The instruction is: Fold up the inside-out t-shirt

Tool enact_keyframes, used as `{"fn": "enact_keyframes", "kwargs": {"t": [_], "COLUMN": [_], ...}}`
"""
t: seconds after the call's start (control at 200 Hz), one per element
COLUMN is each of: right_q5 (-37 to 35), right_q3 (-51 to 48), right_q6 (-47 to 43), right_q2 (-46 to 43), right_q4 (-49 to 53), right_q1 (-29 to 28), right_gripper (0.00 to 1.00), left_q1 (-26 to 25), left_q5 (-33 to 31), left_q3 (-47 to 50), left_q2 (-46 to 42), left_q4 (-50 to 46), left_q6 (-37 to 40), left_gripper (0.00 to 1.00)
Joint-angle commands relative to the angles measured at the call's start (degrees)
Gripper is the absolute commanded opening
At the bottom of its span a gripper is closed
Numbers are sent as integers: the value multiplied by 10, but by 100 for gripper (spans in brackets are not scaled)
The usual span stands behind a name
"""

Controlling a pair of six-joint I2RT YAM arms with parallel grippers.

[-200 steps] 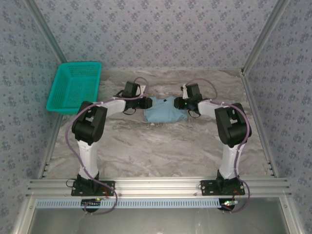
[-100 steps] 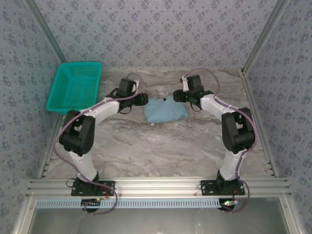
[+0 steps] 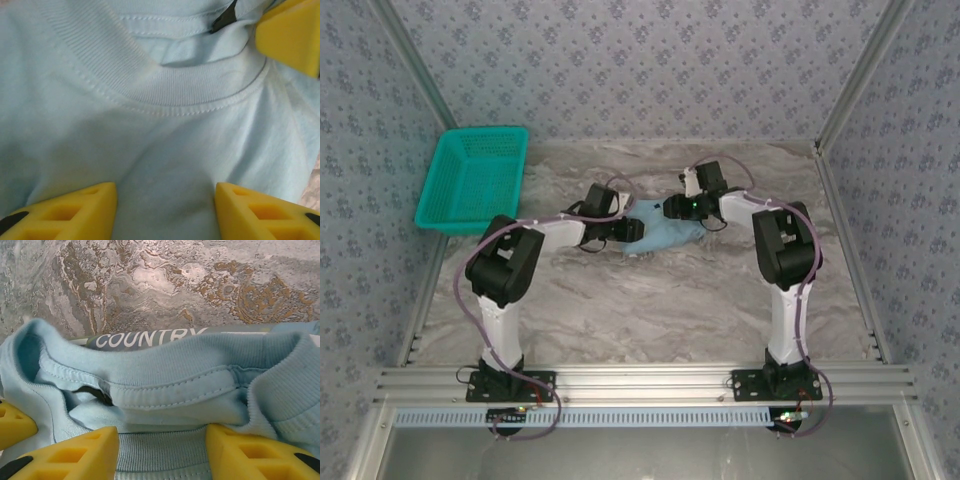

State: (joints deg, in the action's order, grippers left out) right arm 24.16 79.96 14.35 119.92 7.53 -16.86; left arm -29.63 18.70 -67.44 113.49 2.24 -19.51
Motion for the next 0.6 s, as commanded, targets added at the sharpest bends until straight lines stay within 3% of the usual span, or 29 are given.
{"fn": "enact_keyframes", "kwargs": {"t": [0.0,0.22,0.36,0.595], "right_q5": [-4,-28,-75,-236], "right_q3": [11,-80,-47,65], "right_q6": [-18,-13,-2,13], "right_q2": [-15,-151,-97,25], "right_q4": [76,-2,4,126], "right_q1": [20,-24,-87,-129], "right_gripper": [54,59,58,56], "left_q1": [4,6,28,92], "left_q5": [-14,-49,-137,-137], "left_q3": [20,25,58,96], "left_q2": [-27,-147,-222,-289], "left_q4": [-26,-49,-105,-146], "left_q6": [16,3,-27,-40], "left_gripper": [54,58,60,61]}}
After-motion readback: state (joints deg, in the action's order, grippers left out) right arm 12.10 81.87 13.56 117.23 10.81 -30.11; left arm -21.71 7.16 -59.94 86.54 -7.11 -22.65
